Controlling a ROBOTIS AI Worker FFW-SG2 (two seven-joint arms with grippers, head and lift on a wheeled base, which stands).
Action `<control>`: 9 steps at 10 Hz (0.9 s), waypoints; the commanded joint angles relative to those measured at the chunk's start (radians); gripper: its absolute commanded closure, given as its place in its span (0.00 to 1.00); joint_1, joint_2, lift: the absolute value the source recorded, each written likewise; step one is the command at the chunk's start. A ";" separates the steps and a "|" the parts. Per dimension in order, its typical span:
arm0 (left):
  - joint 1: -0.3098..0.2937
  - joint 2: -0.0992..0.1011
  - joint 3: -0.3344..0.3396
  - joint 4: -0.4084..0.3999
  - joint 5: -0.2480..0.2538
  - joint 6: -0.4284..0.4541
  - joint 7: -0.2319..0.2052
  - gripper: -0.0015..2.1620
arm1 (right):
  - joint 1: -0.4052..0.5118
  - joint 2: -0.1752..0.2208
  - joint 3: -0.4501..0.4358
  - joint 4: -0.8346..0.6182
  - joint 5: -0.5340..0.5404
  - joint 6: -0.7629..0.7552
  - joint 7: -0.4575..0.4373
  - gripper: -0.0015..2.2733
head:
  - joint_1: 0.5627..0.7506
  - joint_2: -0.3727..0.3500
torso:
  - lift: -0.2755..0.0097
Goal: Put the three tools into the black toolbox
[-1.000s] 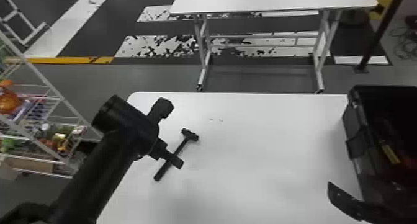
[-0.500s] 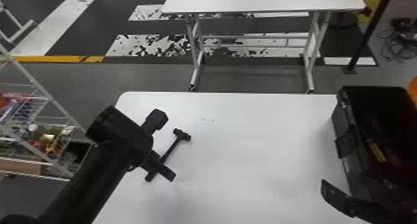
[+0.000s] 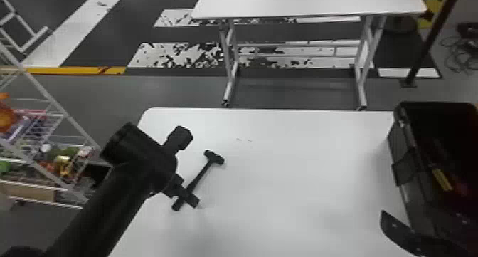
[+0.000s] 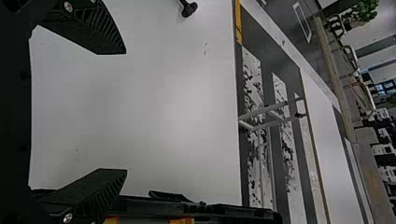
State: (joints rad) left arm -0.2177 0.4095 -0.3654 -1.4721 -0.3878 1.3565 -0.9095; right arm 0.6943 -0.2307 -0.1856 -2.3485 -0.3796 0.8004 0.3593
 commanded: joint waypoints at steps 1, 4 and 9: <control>-0.012 -0.005 -0.007 0.010 -0.005 0.002 0.000 0.78 | 0.002 0.001 -0.009 0.000 -0.007 -0.003 0.001 0.04 | 0.70 0.75 | 0.79; -0.026 -0.003 -0.003 0.012 0.000 0.014 -0.006 0.99 | 0.002 0.004 -0.017 0.005 -0.012 -0.006 0.000 0.04 | 0.70 0.74 | 0.79; 0.037 -0.014 0.057 -0.132 0.032 0.073 0.050 0.99 | -0.001 0.017 -0.009 0.020 -0.012 -0.028 0.000 0.04 | 0.70 0.72 | 0.79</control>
State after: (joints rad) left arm -0.1987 0.3976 -0.3279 -1.5767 -0.3602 1.4236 -0.8584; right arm 0.6930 -0.2135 -0.1964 -2.3295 -0.3912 0.7765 0.3592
